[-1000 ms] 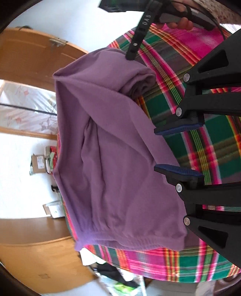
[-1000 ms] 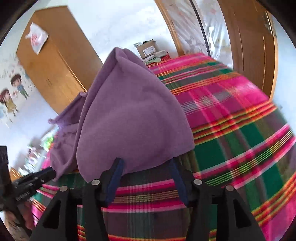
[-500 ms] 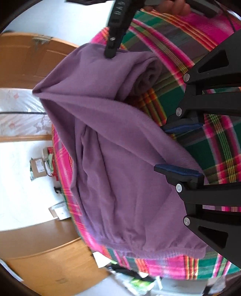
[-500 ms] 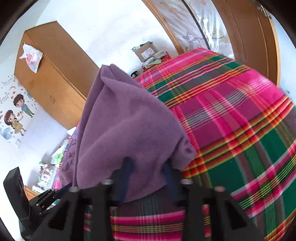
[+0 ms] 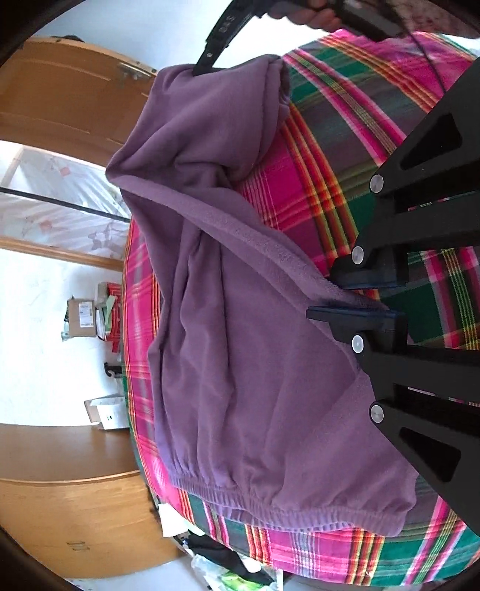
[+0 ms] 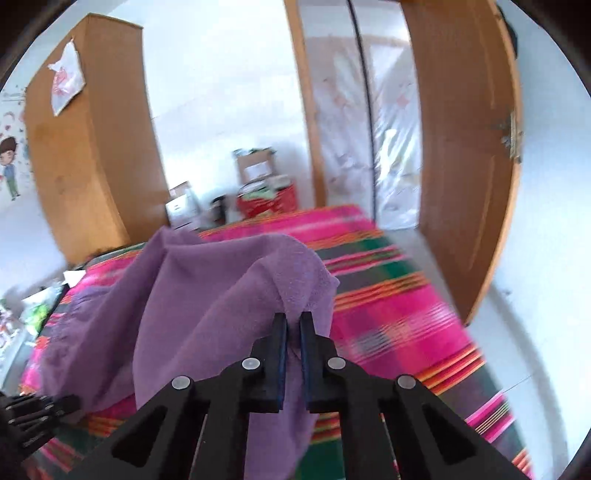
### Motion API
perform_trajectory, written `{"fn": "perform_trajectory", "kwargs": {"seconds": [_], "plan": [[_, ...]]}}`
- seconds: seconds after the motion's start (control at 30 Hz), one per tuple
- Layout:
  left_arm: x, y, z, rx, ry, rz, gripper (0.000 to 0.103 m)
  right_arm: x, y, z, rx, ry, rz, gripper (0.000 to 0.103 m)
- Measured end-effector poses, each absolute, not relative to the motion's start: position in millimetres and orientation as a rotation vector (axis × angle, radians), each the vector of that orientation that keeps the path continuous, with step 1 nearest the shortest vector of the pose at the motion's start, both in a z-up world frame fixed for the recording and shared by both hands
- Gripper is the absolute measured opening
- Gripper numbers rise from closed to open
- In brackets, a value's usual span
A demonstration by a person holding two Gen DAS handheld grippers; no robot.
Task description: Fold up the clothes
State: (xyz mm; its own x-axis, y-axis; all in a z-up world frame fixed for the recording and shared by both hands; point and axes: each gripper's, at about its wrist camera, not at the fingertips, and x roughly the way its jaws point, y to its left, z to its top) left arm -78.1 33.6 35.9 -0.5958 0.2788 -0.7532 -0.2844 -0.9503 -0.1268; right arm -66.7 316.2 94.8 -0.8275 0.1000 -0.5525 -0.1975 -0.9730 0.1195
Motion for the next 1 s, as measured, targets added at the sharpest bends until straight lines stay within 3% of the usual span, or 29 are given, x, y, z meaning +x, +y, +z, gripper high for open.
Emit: {"fn": "perform_trajectory", "kwargs": {"seconds": [0.53, 0.8, 1.0], "plan": [[-57, 36, 40, -1.174, 0.045, 2.487, 0.007, -100, 370, 99, -0.703, 0.03, 2.64, 0.007], [-54, 34, 33, -1.194, 0.038, 2.468, 0.006, -114, 360, 90, -0.657, -0.269, 2.55, 0.008], [-51, 32, 28, -1.207, 0.036, 2.452, 0.006, -99, 385, 70, -0.899, -0.073, 2.548, 0.008]]}}
